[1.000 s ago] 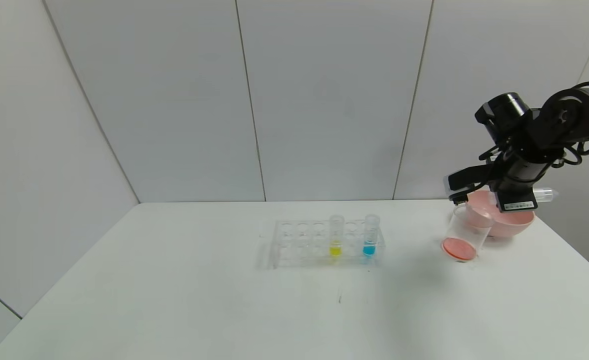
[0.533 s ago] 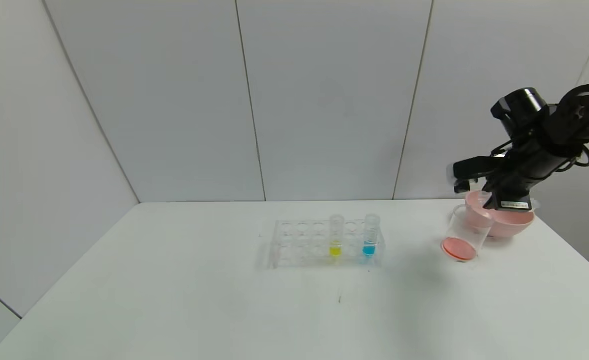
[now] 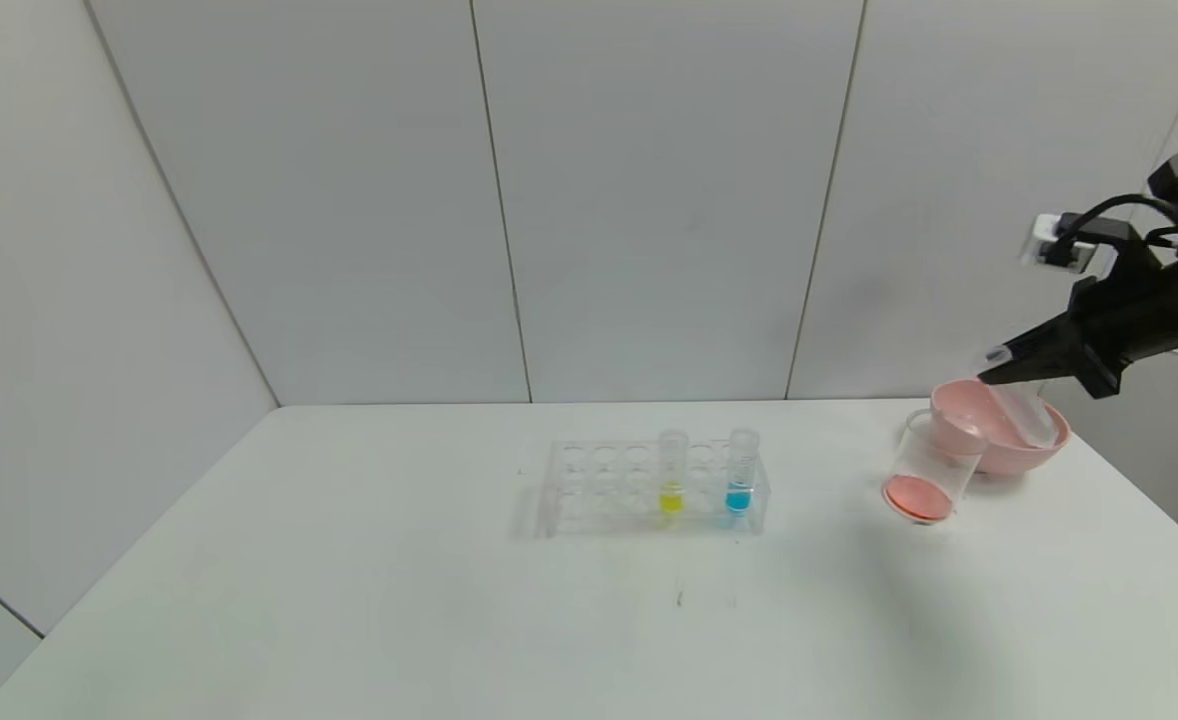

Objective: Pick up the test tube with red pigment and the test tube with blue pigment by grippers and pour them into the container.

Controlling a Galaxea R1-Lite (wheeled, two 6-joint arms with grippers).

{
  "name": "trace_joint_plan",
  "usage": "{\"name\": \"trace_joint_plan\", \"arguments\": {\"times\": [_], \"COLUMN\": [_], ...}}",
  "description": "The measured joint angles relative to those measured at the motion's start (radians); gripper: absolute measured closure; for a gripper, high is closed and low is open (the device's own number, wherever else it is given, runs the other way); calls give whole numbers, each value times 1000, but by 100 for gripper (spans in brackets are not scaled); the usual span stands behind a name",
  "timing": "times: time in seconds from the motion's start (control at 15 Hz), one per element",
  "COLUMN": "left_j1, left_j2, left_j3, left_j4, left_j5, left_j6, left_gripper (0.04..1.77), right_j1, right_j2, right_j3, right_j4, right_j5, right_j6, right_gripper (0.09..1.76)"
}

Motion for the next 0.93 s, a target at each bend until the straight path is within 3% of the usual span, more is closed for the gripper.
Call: {"name": "trace_joint_plan", "arguments": {"times": [0.2,0.33,0.67,0.93], "left_j1": [0,0,0,0], "left_j2": [0,0,0,0], "left_j3": [0,0,0,0], "left_j4": [0,0,0,0], "left_j5": [0,0,0,0], "left_j6": [0,0,0,0], "left_gripper": [5,5,5,5], "right_j1": [-36,-54,-71,-75], "right_j2": [-50,-87,-198,-275], "right_j3": [41,123,478,730], "right_j4": [-37,-161,-791,-1162], "right_j5": [105,146,154,43], "right_j6": [172,263,596,772], "right_gripper": [136,136,136,136]}}
